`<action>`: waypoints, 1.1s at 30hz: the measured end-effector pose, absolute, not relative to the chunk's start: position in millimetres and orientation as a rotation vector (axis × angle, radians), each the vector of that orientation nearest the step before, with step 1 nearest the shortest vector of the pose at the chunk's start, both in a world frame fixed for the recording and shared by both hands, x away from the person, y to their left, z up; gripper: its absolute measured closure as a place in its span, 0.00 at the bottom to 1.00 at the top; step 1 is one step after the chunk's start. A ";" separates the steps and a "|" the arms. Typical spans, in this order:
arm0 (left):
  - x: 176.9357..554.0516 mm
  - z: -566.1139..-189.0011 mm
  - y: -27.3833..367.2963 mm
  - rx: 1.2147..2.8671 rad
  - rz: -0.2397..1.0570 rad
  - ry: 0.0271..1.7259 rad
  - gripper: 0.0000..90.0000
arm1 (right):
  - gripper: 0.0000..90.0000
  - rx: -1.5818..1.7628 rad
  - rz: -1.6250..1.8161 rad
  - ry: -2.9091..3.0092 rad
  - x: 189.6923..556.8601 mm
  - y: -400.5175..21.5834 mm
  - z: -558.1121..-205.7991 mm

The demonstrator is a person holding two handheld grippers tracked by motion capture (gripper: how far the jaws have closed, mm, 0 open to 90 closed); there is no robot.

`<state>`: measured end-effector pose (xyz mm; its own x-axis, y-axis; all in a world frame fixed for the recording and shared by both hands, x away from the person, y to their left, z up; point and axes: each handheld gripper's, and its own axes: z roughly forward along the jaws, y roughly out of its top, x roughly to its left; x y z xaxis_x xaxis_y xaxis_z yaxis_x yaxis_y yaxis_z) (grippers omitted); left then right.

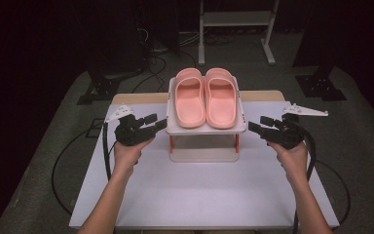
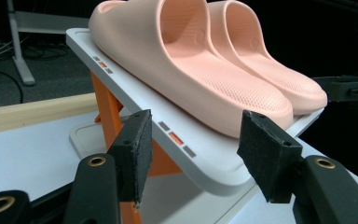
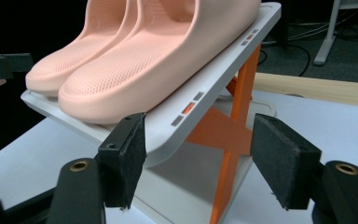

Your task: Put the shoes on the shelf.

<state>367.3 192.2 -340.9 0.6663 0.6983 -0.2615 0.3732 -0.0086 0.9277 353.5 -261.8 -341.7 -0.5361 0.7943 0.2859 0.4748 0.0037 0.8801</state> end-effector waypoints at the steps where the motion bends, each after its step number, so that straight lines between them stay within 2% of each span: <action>1: 366.5 -342.2 193.2 1.623 0.322 0.897 0.49 | 0.39 1.322 1.543 1.993 352.4 -262.2 -342.8; 33: 342.7 -373.2 203.3 1.607 0.294 0.928 0.43 | 0.38 1.317 1.546 2.023 332.1 -269.3 -371.4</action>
